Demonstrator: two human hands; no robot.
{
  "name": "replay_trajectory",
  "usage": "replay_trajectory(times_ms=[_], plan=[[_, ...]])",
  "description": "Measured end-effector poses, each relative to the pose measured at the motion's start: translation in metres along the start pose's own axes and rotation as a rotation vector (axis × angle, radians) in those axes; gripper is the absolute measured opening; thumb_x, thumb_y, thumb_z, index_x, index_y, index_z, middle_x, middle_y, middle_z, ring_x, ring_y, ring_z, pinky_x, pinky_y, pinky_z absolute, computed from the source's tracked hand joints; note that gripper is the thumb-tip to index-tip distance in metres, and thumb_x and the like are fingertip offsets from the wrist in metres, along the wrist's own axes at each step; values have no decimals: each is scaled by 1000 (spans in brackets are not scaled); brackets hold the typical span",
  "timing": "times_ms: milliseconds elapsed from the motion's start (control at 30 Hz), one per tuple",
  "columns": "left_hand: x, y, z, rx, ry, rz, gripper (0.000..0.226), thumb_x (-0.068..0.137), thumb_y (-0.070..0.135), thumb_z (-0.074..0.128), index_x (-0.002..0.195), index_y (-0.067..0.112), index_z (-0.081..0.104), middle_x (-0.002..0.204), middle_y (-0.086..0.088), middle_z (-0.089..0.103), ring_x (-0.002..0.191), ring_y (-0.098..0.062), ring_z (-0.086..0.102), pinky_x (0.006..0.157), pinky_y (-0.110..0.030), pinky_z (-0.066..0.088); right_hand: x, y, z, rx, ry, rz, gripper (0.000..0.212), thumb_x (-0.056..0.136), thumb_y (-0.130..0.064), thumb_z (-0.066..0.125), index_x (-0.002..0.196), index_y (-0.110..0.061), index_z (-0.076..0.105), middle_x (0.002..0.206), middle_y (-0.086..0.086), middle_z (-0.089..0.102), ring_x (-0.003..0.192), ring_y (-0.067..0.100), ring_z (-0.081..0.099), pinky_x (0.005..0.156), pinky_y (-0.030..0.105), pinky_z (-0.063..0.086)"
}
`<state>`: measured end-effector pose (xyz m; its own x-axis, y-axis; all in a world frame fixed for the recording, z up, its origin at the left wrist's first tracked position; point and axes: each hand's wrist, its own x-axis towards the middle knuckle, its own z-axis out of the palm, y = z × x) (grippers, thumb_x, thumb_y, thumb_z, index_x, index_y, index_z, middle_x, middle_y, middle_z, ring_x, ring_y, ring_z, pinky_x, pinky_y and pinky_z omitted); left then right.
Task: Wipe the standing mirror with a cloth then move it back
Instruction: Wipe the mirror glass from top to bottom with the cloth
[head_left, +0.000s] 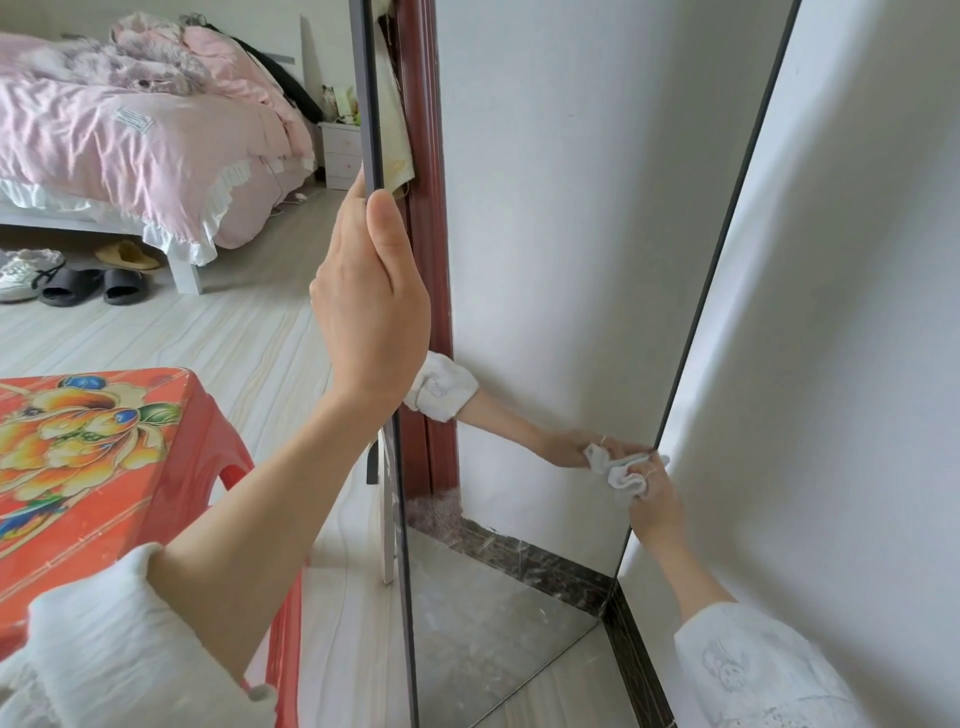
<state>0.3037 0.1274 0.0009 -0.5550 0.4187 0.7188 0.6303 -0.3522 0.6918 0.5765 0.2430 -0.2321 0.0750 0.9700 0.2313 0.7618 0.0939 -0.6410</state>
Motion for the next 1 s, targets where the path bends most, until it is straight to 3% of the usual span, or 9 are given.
replay_trajectory(times_ms=[100, 233, 333, 433, 567, 700, 800, 867, 1000], plan=[[0, 2, 0, 11, 1, -13, 33, 99, 25, 18, 68, 23, 26, 109, -37, 51, 64, -9, 40, 62, -22, 21, -10, 12, -2, 67, -37, 148, 35, 83, 13, 43, 111, 0, 59, 131, 23, 47, 109, 34, 50, 71, 7, 39], [-1, 4, -1, 15, -14, -20, 34, 100, 23, 19, 70, 15, 33, 106, -34, 54, 62, -4, 40, 60, -21, 21, -5, -13, -26, 141, 261, 148, 32, 76, 16, 46, 104, 7, 59, 112, 27, 55, 106, 38, 52, 86, 31, 37], [0, 6, -2, -2, -10, -39, 41, 99, 24, 19, 83, -2, 46, 107, -36, 52, 80, -25, 46, 68, -33, 31, 13, -47, -52, 246, 421, -2, 31, 77, 4, 44, 105, 6, 57, 110, 29, 53, 99, 34, 52, 81, 31, 36], [-1, 6, -1, 7, -2, -35, 33, 99, 26, 19, 74, 10, 33, 110, -37, 51, 87, -30, 46, 69, -36, 32, 27, -70, -61, 269, 488, -127, 38, 71, -8, 38, 100, 9, 55, 111, 31, 47, 98, 30, 48, 79, 23, 32], [-1, 5, 1, 7, 24, -15, 33, 100, 23, 20, 68, 19, 29, 85, -22, 58, 69, -17, 42, 63, -26, 25, 22, -69, -31, 198, 476, -235, 22, 78, 13, 45, 95, 7, 58, 104, 29, 45, 96, 39, 50, 77, 24, 34], [0, 6, 1, 5, 34, -32, 35, 100, 21, 21, 68, 15, 35, 65, 4, 42, 64, -13, 29, 62, -26, 24, -5, -31, 12, 215, 368, -147, 22, 78, 18, 44, 85, 1, 57, 97, 9, 37, 84, 30, 46, 69, 31, 36], [-1, 4, 1, -14, 28, -35, 46, 100, 24, 19, 93, -10, 50, 91, -25, 58, 82, -28, 46, 72, -36, 34, -26, 8, 36, 127, 141, 49, 22, 79, 12, 49, 86, -4, 62, 102, 10, 42, 94, 27, 48, 75, 25, 33], [-1, 5, 0, -34, 35, -27, 49, 99, 25, 19, 99, -13, 49, 102, -30, 57, 91, -32, 49, 76, -37, 36, -36, 25, 44, 91, -5, 178, 29, 80, 7, 52, 98, -12, 63, 111, 8, 48, 100, 19, 46, 78, 22, 32], [-2, 5, -1, 4, 28, -16, 39, 100, 23, 20, 81, 2, 47, 91, -25, 59, 71, -19, 40, 66, -31, 29, -34, 17, 42, 275, 86, 434, 26, 84, 5, 49, 92, -13, 65, 102, 19, 64, 96, 33, 59, 71, 25, 36]])
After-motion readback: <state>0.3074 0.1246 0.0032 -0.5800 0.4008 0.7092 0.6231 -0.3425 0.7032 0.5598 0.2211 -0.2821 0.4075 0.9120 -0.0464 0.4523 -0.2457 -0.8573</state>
